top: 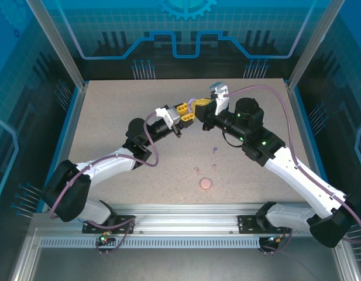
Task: Insert the wireless bluetooth earbuds into the charging case
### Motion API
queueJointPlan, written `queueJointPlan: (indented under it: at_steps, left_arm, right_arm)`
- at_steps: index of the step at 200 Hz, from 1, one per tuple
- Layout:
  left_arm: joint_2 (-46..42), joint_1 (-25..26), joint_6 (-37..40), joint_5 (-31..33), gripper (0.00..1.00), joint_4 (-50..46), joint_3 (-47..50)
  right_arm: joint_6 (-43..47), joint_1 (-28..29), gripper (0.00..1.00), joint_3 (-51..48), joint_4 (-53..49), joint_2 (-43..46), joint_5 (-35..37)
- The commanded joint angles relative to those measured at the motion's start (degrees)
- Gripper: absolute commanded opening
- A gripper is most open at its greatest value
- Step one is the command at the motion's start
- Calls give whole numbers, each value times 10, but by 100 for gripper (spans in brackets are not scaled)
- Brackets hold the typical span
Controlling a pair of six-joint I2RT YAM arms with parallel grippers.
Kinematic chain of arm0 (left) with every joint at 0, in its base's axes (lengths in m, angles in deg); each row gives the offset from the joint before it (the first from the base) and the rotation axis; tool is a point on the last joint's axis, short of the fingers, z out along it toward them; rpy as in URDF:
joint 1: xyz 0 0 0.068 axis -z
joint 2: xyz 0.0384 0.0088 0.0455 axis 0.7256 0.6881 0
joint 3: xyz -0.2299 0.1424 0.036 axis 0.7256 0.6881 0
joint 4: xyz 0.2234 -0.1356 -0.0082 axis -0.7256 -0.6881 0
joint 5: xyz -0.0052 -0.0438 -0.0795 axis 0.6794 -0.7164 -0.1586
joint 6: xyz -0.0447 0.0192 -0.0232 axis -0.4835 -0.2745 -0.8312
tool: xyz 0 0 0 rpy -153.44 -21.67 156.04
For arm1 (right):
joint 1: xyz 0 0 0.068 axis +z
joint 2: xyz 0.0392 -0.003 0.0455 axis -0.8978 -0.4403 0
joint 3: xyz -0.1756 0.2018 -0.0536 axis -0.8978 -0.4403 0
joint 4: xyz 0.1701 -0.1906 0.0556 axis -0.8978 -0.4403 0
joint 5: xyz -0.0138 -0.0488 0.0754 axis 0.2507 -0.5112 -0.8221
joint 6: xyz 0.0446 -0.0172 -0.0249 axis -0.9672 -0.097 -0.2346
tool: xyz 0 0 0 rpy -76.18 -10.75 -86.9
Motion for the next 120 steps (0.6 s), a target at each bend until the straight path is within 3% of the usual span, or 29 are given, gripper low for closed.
queueJointPlan:
  at_steps: [1,120]
  left_arm:
    - [-7,-4,-14,27,0,51,-15]
    - [-4,-7,-24,52,0,46,-23]
  right_arm:
    - [10,6,9,-5,-57,-13,-33]
    - [24,6,9,-30,-88,9,-19]
